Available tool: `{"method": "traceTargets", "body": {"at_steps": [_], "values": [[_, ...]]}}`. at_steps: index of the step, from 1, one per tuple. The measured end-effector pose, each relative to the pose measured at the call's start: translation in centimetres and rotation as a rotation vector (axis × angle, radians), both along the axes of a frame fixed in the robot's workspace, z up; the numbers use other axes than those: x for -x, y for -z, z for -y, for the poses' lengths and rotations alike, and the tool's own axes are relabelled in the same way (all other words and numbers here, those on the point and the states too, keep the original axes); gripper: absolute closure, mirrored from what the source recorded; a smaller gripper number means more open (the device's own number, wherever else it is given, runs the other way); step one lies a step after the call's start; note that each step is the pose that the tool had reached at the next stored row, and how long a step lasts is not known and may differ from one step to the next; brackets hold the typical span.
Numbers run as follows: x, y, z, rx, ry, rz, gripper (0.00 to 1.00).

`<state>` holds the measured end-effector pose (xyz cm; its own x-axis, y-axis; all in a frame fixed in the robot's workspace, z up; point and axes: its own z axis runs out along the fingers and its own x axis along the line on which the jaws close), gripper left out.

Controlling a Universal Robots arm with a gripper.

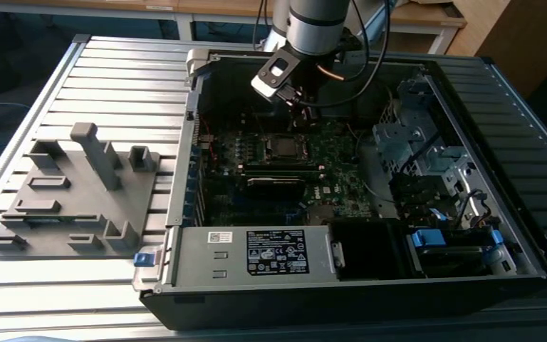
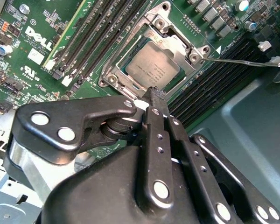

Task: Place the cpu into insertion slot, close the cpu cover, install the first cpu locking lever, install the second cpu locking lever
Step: 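Close the cpu cover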

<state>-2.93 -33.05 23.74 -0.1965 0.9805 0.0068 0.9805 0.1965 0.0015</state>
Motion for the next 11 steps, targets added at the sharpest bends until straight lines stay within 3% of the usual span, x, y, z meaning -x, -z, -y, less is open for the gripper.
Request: {"method": "traceTargets", "body": {"at_steps": [11], "values": [[0.00, 0.00, 0.00, 0.0000, -0.017, 0.0000, 0.90]]}}
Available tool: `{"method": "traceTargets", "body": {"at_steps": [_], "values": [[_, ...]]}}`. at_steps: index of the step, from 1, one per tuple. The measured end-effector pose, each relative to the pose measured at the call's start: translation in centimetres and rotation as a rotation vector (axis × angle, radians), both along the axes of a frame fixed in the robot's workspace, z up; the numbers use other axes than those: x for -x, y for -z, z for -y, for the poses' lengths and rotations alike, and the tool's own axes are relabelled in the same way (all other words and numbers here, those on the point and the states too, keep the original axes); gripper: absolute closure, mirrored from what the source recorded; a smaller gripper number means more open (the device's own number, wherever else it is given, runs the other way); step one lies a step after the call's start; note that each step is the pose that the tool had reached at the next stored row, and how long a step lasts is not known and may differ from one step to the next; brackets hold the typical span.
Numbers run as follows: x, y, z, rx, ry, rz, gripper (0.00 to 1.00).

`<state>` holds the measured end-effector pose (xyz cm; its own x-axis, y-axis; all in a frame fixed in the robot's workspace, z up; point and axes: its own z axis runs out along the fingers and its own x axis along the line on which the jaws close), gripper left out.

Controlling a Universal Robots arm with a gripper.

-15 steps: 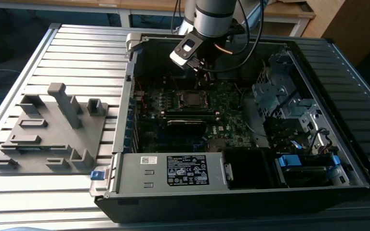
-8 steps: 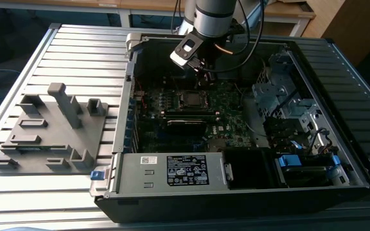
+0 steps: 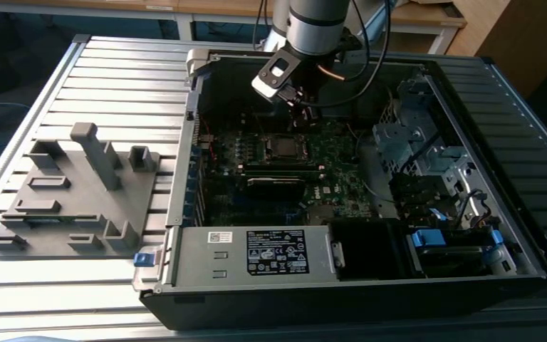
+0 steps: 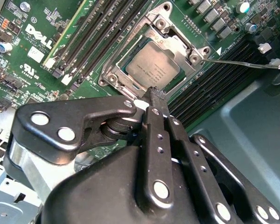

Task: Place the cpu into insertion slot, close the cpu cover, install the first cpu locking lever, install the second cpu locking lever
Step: 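Close the cpu cover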

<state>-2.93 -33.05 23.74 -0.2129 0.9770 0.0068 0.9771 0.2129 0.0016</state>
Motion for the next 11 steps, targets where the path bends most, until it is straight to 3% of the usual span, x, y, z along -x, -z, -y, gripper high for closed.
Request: {"method": "traceTargets", "body": {"at_steps": [11], "values": [[0.00, 0.00, 0.00, -0.0002, -0.005, 0.0000, 0.90]]}}
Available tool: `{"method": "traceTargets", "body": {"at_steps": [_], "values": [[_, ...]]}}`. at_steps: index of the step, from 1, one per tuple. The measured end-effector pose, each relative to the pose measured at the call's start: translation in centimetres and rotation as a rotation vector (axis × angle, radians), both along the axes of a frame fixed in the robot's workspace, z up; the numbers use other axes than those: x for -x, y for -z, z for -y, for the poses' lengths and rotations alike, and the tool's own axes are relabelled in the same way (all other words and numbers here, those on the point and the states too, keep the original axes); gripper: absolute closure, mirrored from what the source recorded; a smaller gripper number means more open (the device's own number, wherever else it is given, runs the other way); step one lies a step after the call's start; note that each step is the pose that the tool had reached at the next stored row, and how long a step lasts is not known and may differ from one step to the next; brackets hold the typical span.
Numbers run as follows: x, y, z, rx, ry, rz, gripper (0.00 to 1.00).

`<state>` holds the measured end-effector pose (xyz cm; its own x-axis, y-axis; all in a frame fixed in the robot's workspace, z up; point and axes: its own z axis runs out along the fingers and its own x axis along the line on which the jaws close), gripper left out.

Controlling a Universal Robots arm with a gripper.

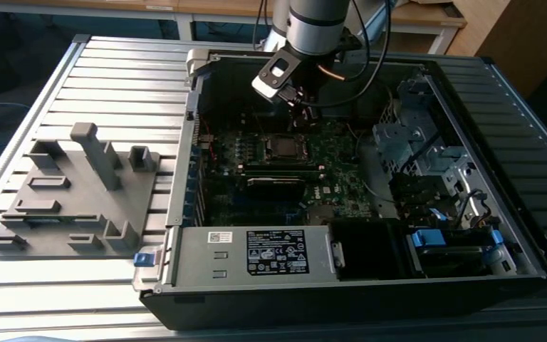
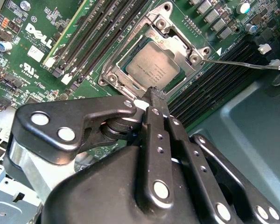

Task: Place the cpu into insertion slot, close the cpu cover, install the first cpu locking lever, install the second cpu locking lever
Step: 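Close the cpu cover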

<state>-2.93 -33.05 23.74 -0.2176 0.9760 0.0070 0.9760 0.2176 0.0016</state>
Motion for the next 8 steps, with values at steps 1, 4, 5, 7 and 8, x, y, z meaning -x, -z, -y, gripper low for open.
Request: {"method": "traceTargets", "body": {"at_steps": [1, 4, 5, 7, 8], "values": [[0.00, 0.00, 0.00, 0.0000, 0.000, 0.0000, 0.90], [0.00, 0.00, 0.00, 0.0000, -0.002, 0.0000, 0.90], [0.00, 0.00, 0.00, 0.0000, -0.005, 0.0001, 0.90], [0.01, 0.00, 0.00, 0.0000, -0.013, 0.0003, 0.90], [0.01, 0.00, 0.00, 0.0000, -0.018, 0.0004, 0.90]]}}
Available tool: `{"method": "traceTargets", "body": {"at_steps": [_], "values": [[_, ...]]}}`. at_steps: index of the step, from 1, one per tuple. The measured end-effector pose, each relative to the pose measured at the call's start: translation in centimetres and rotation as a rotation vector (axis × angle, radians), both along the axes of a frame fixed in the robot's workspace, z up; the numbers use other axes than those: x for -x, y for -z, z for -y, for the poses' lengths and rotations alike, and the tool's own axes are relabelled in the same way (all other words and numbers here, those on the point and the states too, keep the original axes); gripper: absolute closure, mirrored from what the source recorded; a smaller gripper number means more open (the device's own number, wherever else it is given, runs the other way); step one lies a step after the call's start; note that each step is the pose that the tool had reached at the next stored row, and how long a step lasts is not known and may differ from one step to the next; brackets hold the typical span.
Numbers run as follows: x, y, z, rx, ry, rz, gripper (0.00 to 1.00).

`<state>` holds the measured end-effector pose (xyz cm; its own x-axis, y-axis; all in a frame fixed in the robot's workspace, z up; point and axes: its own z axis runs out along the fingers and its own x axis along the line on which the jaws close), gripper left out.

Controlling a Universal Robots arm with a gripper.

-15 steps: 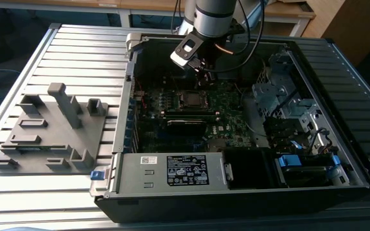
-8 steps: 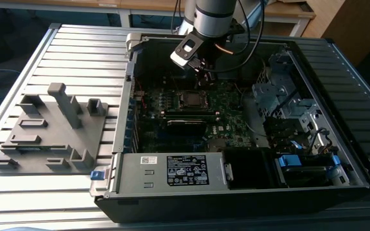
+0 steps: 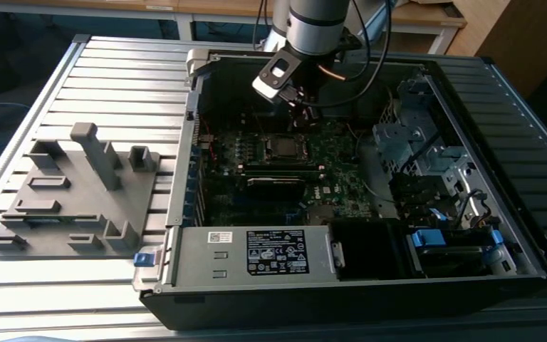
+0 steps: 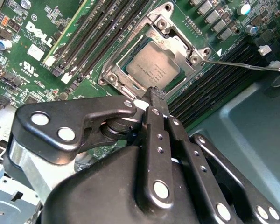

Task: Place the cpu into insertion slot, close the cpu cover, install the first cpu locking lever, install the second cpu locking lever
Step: 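Close the cpu cover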

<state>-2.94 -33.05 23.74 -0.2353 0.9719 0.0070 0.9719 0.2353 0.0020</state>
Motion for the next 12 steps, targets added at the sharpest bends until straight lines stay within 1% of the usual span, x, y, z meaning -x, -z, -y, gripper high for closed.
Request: {"method": "traceTargets", "body": {"at_steps": [6, 12], "values": [[0.00, 0.01, 0.00, -0.0008, -0.033, 0.0008, 0.90], [0.01, 0.00, 0.00, -0.0007, -0.033, 0.0009, 0.90]]}}
